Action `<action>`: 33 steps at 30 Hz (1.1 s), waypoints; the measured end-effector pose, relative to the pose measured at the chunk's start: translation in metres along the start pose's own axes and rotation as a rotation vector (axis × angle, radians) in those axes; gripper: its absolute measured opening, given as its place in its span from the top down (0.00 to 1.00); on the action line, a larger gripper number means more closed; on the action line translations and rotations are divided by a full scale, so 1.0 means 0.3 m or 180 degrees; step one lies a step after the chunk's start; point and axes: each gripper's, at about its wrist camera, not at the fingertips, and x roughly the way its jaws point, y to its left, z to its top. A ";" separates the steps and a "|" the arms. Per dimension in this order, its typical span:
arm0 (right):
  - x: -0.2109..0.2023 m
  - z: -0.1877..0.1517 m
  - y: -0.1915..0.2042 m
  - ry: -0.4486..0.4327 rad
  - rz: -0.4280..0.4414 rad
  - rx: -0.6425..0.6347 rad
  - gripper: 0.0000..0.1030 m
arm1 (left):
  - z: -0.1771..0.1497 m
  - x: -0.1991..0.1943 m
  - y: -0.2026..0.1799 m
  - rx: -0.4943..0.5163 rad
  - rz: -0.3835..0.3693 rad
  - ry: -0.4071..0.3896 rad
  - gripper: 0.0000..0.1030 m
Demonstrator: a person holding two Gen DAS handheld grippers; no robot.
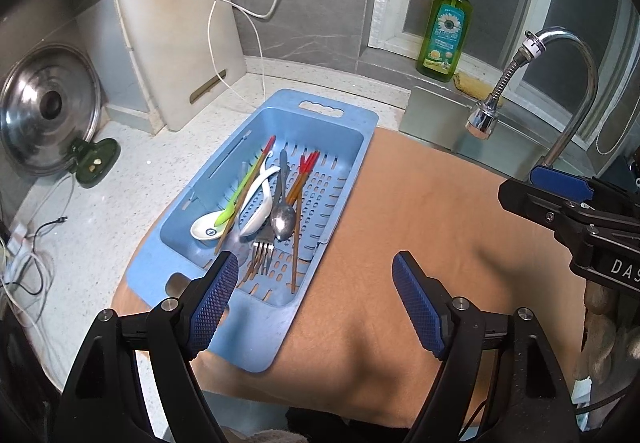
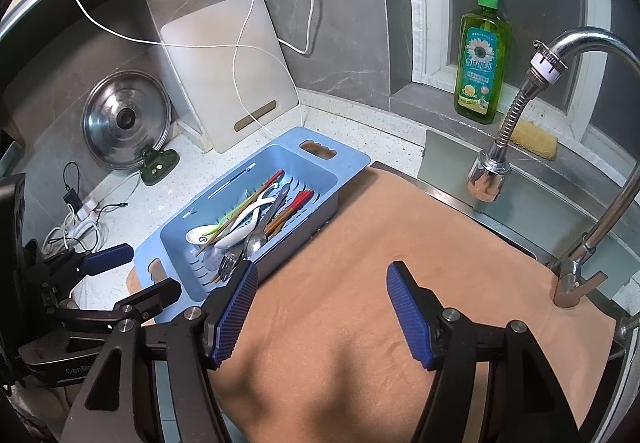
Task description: Organize utensils
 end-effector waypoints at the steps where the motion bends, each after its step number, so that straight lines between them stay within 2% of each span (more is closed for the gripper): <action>1: 0.000 0.000 0.000 0.0000 -0.0001 -0.0007 0.38 | -0.001 0.000 -0.001 0.0000 0.0006 0.0002 0.23; 28: 0.012 0.005 -0.013 0.0011 -0.0013 0.0006 0.38 | 0.012 0.005 -0.001 0.0012 0.0028 0.0002 0.23; 33: 0.020 0.001 -0.012 0.0033 -0.0014 0.0006 0.38 | 0.015 0.008 -0.002 -0.0001 -0.0032 -0.0006 0.23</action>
